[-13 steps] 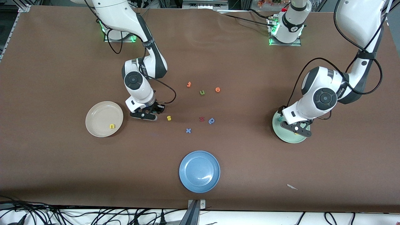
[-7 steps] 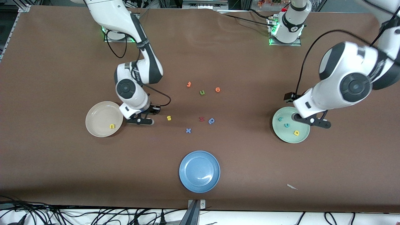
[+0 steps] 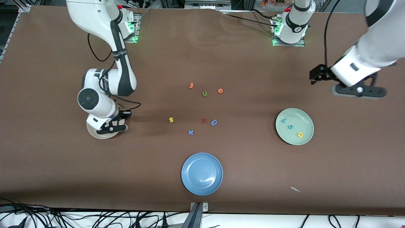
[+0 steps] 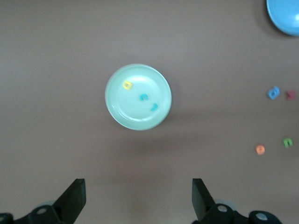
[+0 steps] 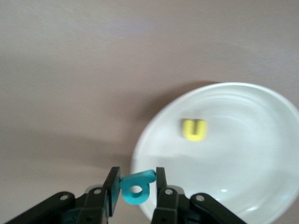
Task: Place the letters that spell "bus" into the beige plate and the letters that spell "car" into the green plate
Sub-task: 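Return the left gripper to rest while the right gripper carries b, then drop teal b on the beige plate with the right gripper, then grasp the yellow s with the right gripper, then carry yellow s to the beige plate and release it with the right gripper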
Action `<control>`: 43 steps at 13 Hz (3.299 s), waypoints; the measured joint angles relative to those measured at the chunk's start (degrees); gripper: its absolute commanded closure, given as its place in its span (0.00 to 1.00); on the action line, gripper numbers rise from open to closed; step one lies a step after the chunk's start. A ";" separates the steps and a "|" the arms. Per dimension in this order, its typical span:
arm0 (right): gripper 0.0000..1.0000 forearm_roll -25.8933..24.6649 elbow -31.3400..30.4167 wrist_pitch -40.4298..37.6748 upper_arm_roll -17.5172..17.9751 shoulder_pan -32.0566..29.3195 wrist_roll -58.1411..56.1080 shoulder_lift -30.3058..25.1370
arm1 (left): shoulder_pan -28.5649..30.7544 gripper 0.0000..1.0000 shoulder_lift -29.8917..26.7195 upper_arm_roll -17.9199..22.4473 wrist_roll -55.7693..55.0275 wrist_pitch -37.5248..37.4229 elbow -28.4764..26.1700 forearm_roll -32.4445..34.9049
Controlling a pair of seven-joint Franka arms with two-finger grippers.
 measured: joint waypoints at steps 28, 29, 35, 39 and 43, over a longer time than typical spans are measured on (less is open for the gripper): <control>0.14 5.19 9.43 10.30 12.59 7.24 34.95 9.04 | -2.85 0.00 -6.12 9.02 5.73 5.36 -9.47 -1.94; 0.17 5.19 9.45 10.30 12.86 7.22 34.96 9.21 | -2.85 0.00 -6.12 9.03 5.73 5.36 -9.47 -1.94; 0.38 7.21 9.54 10.31 13.99 7.08 34.94 9.43 | -3.14 0.00 -6.12 8.96 5.73 5.36 -9.47 -1.95; 0.47 7.29 10.91 10.18 13.99 6.60 34.93 9.84 | -3.73 0.00 -6.12 8.84 5.73 5.36 -9.35 -1.96; 0.57 7.79 11.58 10.10 14.31 6.59 34.93 10.42 | -3.76 0.00 -6.12 8.85 5.73 5.36 -9.31 -1.96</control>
